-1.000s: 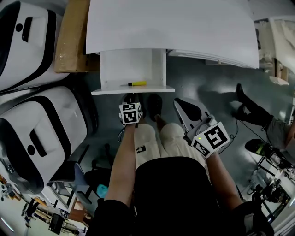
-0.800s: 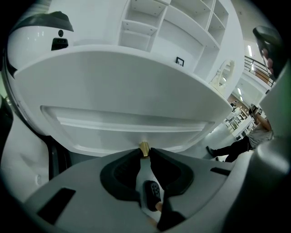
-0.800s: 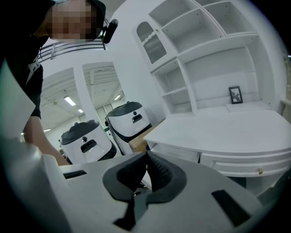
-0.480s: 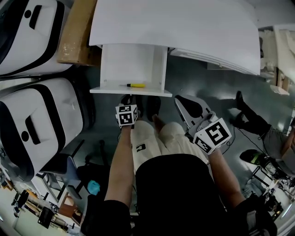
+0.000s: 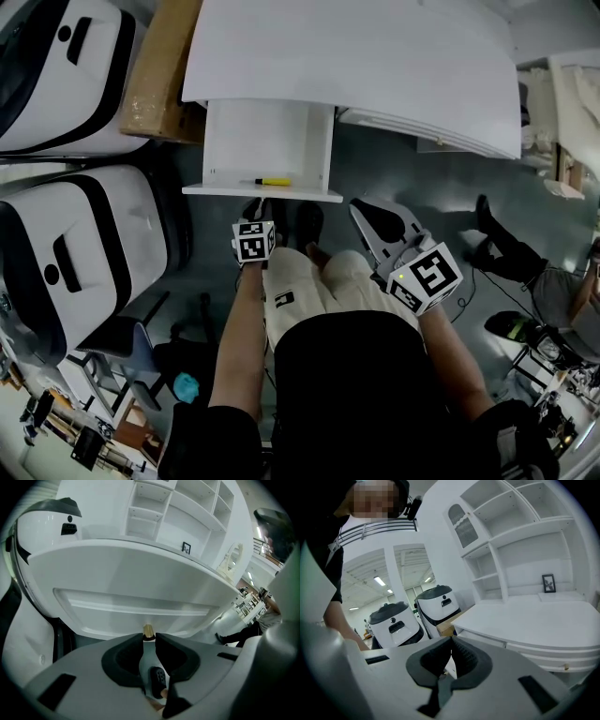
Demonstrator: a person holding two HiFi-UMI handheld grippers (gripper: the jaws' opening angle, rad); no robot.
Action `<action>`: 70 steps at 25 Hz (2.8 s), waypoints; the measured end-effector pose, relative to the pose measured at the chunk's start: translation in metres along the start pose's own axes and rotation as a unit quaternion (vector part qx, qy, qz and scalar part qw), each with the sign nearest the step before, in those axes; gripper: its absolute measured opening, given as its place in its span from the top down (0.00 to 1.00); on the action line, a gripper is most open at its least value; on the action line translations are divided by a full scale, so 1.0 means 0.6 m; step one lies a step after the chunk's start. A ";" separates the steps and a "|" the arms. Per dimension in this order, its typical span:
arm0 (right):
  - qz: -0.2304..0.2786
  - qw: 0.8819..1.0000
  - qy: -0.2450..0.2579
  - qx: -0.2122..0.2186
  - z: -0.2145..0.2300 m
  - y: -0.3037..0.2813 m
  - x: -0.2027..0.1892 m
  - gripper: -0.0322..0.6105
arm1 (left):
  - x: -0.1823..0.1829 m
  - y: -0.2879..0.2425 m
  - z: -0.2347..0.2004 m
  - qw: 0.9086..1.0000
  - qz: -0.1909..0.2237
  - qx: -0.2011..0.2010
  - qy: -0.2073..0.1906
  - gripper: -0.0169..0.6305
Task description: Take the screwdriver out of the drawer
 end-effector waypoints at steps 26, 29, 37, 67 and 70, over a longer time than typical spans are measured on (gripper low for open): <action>0.081 0.995 0.042 0.048 -0.014 0.012 0.098 0.92 | 0.189 0.348 0.096 0.966 0.259 0.013 0.005 0.93; 0.094 0.994 0.043 0.041 -0.016 0.015 0.112 0.92 | 0.215 0.385 0.113 0.957 0.290 -0.004 0.003 0.94; 0.107 0.993 0.047 0.030 -0.014 0.016 0.119 0.92 | 0.265 0.437 0.146 0.943 0.330 -0.040 -0.028 0.94; -0.184 0.962 0.137 0.146 0.063 -0.333 0.043 0.92 | 0.359 0.366 -0.037 0.961 0.266 -0.073 -0.030 0.94; -0.219 0.951 0.138 0.167 0.069 -0.367 0.022 0.92 | 0.365 0.352 -0.053 0.963 0.254 -0.081 -0.029 0.94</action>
Point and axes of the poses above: the fingertips, and each gripper's own axes: y backward along the fingers, z to its right, x out of its top, the point moved 10 cm from there along y, backward along the fingers, and after that the axes turned 2 degrees about y, right-handed, at the moved point
